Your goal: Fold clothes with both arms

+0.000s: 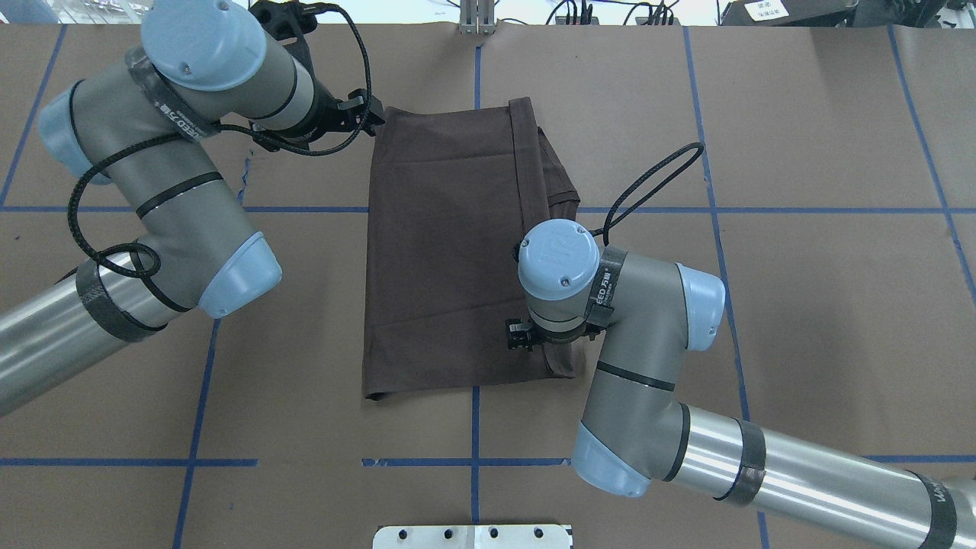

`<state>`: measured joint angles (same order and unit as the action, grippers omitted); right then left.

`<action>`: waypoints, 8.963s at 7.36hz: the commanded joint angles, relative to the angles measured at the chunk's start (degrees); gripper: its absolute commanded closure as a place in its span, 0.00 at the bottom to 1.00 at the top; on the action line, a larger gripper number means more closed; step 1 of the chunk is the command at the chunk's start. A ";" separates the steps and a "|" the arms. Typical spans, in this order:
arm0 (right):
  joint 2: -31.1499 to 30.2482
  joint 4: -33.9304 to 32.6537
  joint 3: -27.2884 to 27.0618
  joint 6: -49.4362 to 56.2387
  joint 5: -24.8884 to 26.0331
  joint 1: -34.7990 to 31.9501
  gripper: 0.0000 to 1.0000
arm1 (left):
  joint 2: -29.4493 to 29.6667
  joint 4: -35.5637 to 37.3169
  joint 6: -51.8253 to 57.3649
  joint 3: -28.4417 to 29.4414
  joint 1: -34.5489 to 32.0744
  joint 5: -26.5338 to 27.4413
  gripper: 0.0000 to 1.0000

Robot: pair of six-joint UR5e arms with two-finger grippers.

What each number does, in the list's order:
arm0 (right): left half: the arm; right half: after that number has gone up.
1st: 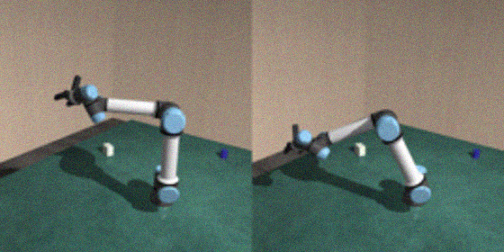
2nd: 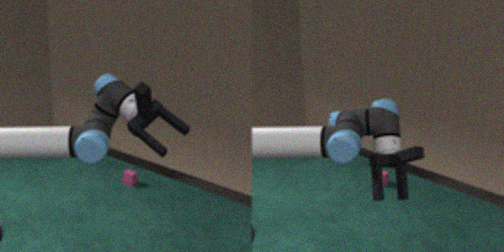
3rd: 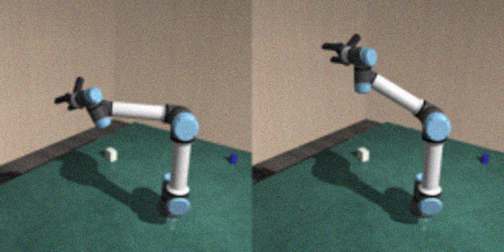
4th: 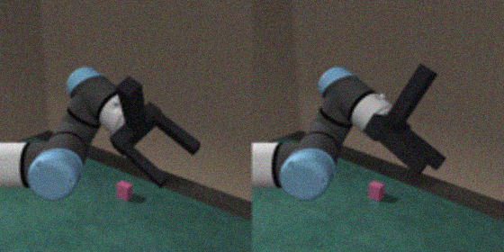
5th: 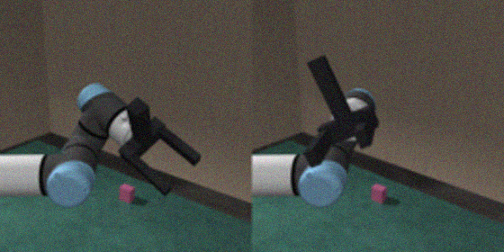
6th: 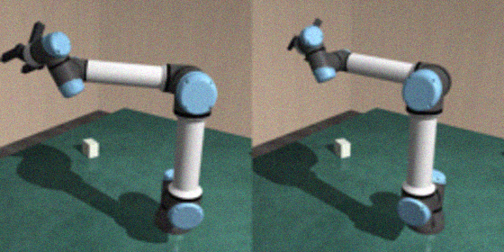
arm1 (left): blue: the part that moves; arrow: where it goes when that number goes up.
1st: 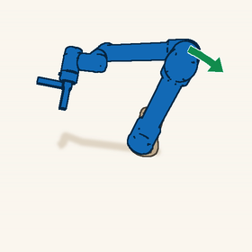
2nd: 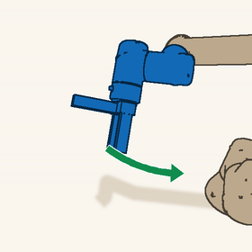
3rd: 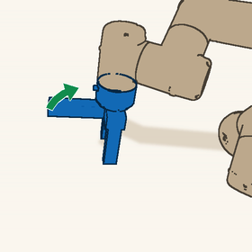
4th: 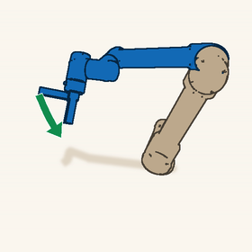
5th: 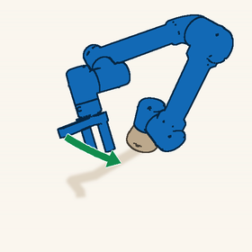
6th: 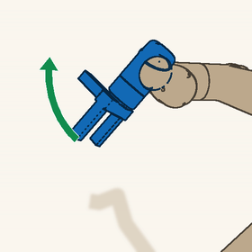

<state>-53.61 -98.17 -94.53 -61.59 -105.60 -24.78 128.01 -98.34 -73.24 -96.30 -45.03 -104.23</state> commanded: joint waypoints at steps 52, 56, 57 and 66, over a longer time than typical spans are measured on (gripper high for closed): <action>11.25 10.10 26.59 22.48 -4.09 -16.00 0.00 | -1.19 0.52 -1.47 -9.25 1.35 0.44 0.00; 10.72 9.84 26.59 24.84 -4.17 -17.75 0.00 | -1.19 0.52 -1.56 -9.25 1.43 0.44 0.00; 10.02 9.06 26.50 26.60 -4.00 -18.19 0.00 | -1.19 0.52 -1.64 -9.25 1.43 0.35 0.00; 4.32 6.68 8.80 25.79 -19.72 -27.08 0.00 | -8.82 0.08 -29.95 -16.10 12.54 -2.13 0.00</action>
<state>-47.12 -91.08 -79.82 -30.75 -122.91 -52.38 121.30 -98.32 -92.33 -111.19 -38.08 -106.77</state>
